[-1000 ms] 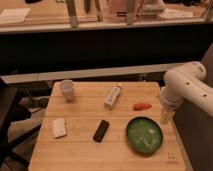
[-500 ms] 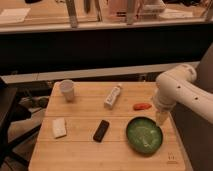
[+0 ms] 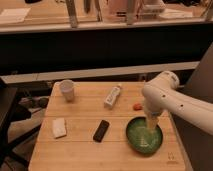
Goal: Push the eraser across the table
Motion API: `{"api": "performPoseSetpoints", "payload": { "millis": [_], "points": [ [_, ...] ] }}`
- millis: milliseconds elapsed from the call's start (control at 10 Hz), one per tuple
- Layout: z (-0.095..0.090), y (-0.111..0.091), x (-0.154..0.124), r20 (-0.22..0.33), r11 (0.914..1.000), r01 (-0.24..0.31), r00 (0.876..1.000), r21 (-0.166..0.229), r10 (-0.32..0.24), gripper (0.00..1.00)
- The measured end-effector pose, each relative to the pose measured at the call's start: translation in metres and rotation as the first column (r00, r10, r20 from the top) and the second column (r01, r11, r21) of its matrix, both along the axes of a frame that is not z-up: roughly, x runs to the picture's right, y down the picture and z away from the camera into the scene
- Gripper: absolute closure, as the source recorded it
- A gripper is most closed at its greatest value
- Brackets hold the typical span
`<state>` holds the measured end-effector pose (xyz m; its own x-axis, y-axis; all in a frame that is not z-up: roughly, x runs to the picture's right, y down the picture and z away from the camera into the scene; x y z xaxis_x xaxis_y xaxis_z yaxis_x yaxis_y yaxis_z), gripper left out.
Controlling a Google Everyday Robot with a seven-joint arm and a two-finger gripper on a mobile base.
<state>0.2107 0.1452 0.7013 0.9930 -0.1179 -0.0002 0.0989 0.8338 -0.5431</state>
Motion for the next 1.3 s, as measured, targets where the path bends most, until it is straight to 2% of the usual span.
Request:
{"api": "performPoseSetpoints", "payload": {
  "millis": [200,400,600,1300],
  "points": [
    [0.007,0.014,-0.020,0.024,0.9991,0.041,0.999,-0.003,-0.041,0.20],
    [0.010,0.025,-0.025,0.037,0.9977,0.068,0.997,-0.007,-0.067,0.20],
    [0.016,0.034,-0.041,0.063,0.9944,0.105,0.993,-0.014,-0.104,0.20],
    [0.027,0.062,-0.057,0.109,0.9889,0.145,0.984,-0.033,-0.141,0.20]
  ]
}}
